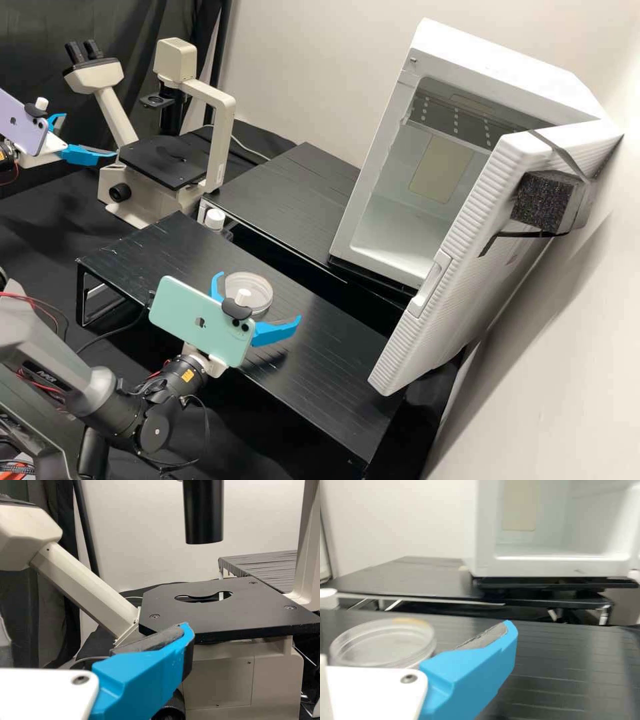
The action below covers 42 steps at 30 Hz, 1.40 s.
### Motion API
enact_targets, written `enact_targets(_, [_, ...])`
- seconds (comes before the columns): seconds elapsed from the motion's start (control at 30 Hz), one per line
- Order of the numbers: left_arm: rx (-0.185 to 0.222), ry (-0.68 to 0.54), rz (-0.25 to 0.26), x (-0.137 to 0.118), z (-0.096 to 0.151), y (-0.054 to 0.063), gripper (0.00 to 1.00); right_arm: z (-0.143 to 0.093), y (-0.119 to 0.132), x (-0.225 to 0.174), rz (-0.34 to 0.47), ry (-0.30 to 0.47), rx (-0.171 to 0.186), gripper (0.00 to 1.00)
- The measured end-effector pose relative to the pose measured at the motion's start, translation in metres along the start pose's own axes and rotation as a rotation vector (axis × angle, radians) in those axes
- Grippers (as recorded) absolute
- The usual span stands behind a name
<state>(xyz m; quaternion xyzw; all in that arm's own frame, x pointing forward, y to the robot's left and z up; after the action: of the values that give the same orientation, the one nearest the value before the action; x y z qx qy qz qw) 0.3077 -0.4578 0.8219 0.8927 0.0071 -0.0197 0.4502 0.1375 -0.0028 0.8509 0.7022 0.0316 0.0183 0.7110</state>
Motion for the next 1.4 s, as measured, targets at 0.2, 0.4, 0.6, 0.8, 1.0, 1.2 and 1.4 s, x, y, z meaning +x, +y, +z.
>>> enact_targets(0.2, [0.000,0.000,0.000,0.000,0.000,0.000,1.00,-0.009,-0.012,0.005,-0.104,0.077,-0.003,1.00])
enact_targets(0.4, [0.000,0.000,0.000,0.000,0.000,0.000,1.00,-0.009,-0.021,0.009,-0.172,0.098,0.033,1.00])
enact_targets(0.6, [0.000,0.000,0.000,0.000,0.000,0.000,1.00,-0.001,-0.028,0.016,-0.208,0.075,0.125,1.00])
enact_targets(0.8, [0.000,0.000,0.000,0.000,0.000,0.000,1.00,0.002,-0.037,0.027,-0.211,0.068,0.153,1.00])
enact_targets(1.0, [0.000,0.000,0.000,0.000,0.000,0.000,1.00,0.000,-0.038,0.033,-0.171,0.054,0.129,1.00])
enact_targets(1.2, [0.000,0.000,0.000,0.000,0.000,0.000,1.00,-0.008,-0.042,0.038,-0.120,0.012,0.073,1.00])
enact_targets(1.4, [0.000,0.000,0.000,0.000,0.000,0.000,1.00,-0.006,-0.053,0.045,-0.114,-0.040,0.041,1.00])
